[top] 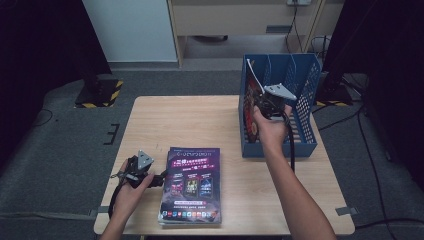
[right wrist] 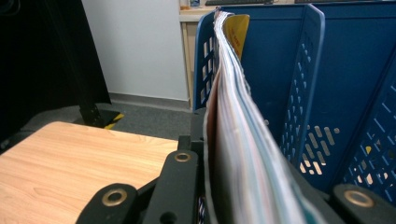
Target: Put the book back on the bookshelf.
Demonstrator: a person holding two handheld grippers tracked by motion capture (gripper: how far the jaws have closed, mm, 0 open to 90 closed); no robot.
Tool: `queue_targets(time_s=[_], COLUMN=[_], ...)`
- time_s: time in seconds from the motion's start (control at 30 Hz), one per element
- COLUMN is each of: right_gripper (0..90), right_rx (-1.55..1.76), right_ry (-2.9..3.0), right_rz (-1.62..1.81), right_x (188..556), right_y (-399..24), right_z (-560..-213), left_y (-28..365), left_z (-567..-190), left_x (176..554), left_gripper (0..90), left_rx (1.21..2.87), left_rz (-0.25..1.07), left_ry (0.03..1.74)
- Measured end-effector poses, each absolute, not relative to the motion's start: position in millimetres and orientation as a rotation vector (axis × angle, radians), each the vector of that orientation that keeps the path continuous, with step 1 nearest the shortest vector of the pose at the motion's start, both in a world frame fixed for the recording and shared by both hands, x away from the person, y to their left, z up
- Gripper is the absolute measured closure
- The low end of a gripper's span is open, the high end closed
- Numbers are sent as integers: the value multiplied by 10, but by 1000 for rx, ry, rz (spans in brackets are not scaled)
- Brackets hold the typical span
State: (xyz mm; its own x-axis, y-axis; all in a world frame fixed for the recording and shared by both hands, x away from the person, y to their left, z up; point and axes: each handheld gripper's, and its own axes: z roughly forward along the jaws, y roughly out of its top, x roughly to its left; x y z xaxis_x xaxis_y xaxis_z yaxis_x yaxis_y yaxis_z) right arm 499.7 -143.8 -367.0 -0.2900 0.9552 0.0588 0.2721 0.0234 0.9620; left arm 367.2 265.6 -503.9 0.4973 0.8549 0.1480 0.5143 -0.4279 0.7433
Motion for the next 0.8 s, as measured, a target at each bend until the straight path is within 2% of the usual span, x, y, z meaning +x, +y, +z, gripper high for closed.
queue_targets(time_s=[0.17, 0.2, 0.27, 0.8], right_gripper=[780, 782, 856, 870], right_rx=[1272, 1272, 1273, 1246], right_ry=[1648, 1653, 1660, 1577], right_rz=[1273, 1265, 1272, 1252], right_x=[5017, 5025, 5045, 5081], right_y=[-1408, -1405, -1412, -1399], right_z=[-3664, -3667, -3661, -3589], left_y=[2653, 2653, 2654, 2658], left_z=[-5033, -5032, -5028, -5027], left_x=[3665, 3664, 3665, 3678], left_gripper=[52, 52, 52, 52], left_rx=[2110, 2111, 2109, 2111], left_rz=[694, 695, 696, 700], left_ry=[1112, 1111, 1110, 1110])
